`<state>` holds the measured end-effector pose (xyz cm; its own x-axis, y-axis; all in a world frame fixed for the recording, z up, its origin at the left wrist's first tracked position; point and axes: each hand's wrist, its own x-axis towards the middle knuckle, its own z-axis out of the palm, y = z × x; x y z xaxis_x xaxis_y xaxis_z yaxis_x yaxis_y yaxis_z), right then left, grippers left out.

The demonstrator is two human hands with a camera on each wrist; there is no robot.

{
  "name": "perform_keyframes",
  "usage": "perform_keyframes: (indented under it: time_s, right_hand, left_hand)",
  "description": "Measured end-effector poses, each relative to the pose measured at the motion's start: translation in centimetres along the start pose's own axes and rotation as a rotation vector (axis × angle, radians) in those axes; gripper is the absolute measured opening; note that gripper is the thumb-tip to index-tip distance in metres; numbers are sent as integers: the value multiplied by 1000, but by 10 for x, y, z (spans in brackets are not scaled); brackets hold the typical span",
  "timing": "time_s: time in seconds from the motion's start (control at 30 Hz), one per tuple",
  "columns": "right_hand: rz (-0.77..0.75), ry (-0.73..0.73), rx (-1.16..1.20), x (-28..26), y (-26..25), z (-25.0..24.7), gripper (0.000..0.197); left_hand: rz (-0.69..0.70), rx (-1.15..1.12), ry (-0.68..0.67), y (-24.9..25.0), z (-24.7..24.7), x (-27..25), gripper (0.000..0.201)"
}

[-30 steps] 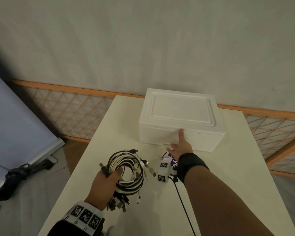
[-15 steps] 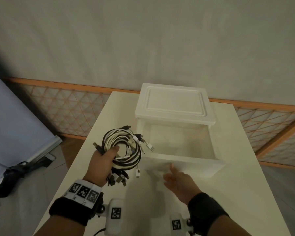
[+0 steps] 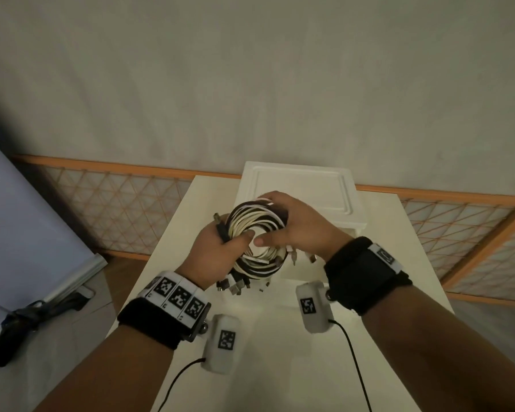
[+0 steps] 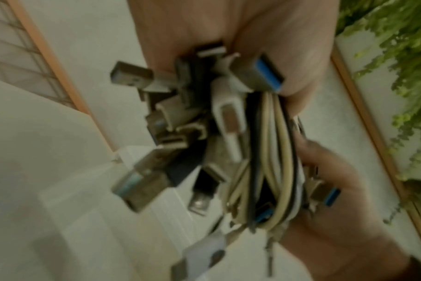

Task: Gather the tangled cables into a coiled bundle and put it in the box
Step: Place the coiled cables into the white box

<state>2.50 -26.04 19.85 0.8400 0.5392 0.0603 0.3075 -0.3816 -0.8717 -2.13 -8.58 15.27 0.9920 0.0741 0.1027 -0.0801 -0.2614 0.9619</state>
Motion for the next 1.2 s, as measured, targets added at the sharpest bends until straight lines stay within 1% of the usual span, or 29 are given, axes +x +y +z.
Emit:
perform_keyframes:
  time_s: [0.03, 0.07, 0.1, 0.13, 0.17, 0.2, 0.27, 0.33, 0.4, 0.47, 0.57, 0.63, 0.67, 0.73, 0.77, 0.83, 0.9, 0.97, 1.0, 1.07, 1.13, 1.2]
  right_hand:
    - [19, 47, 112, 1, 4, 0, 57]
    - [36, 92, 218, 0, 7, 1, 50]
    - [46, 121, 329, 0, 9, 3, 46]
    - [55, 143, 424, 0, 11, 5, 43]
    - [64, 170, 474, 2, 13, 7, 40]
    - [72, 205, 475, 5, 15, 9, 36]
    - [90, 266, 391, 13, 21, 7, 29]
    - [116, 276, 316, 21, 28, 0, 24]
    - [137, 242, 252, 28, 35, -10, 19]
    - [170, 221, 197, 37, 43, -17, 16]
    - [219, 181, 172, 53, 62, -21, 14]
    - [240, 107, 102, 65, 79, -16, 15]
    - [244, 68, 28, 72, 88, -13, 17]
    - [244, 9, -147, 85, 103, -6, 21]
    - [239, -15, -215, 91, 111, -3, 23]
    - [222, -81, -295, 98, 125, 1, 26]
    - [195, -188, -355, 101, 136, 5, 28]
    - [141, -286, -413, 108, 145, 8, 26]
    - [117, -324, -436, 112, 147, 10, 24]
    - [103, -404, -465, 120, 151, 11, 22]
    - [118, -481, -503, 126, 155, 13, 23]
    - [142, -544, -541, 130, 157, 16, 26]
  left_hand:
    - [12, -11, -1, 2, 0, 5, 10]
    - [22, -38, -5, 3, 0, 9, 19]
    - [19, -72, -4, 2, 1, 13, 25]
    - [15, -101, 6, 1, 3, 17, 26]
    - [10, -124, 23, 0, 6, 21, 25]
    - [4, -149, 38, -2, 9, 25, 24]
    - [-18, -209, 37, -6, 17, 34, 24]
    - [-45, -260, -7, -10, 24, 43, 31]
    - [-97, -298, -92, -16, 26, 49, 46]
    - [-193, -329, -166, -26, 23, 51, 59]
    - [-303, -318, -209, -50, 17, 53, 59]
    - [-419, -289, -203, -66, 16, 56, 66]
    - [-468, -246, -189, -73, 16, 58, 71]
    - [-506, -75, -144, -91, 18, 66, 86]
    - [-507, 23, -122, -99, 18, 70, 87]
    - [-526, 126, -89, -110, 18, 75, 76]
    - [-481, 177, -129, -111, 20, 70, 57]
    - [-339, 320, -190, -113, 23, 61, 41]
    - [-264, 371, -196, -116, 25, 56, 39]
    - [-169, 432, -164, -116, 26, 45, 40]
    - [-52, 617, -109, -117, 23, 37, 45]
    - [91, 783, -56, -119, 18, 33, 43]
